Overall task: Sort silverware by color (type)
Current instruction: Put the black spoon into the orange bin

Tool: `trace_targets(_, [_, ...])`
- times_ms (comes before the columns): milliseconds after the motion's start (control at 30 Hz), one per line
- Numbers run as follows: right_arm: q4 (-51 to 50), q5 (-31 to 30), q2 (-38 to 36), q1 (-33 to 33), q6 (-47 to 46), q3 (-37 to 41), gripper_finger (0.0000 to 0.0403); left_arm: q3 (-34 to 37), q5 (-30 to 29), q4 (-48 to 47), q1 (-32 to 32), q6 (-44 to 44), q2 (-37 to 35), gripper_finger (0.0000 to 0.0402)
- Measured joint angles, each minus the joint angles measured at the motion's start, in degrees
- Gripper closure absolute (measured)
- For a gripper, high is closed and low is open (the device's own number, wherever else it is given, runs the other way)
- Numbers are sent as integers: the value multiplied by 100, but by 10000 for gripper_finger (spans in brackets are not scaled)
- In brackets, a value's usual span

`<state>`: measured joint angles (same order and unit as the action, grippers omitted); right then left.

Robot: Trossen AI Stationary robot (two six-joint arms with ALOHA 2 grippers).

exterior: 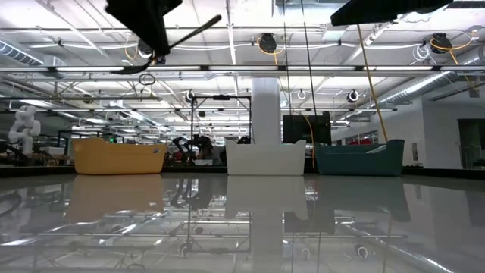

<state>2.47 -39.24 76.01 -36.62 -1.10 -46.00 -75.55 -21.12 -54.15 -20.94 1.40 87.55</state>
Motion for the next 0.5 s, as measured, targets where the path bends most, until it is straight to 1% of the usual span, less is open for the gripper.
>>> trace_targets(67, [-89, 6, -35, 57, 135, 0, 255, -2, -267, 5, 242, -137, -125, 401])
trace_targets(167, [-213, 13, -86, 166, 321, -2, 255, -2, -504, -78, 638, -368, -288, 401])
trace_targets(333, [-785, 20, -199, 415, 439, -2, 255, -2, -1040, -400, 1387, -712, -600, 401])
trace_targets(500, [-1416, 26, -296, 739, 423, 0, 255, -4, -1118, -437, 2336, -570, -790, 401])
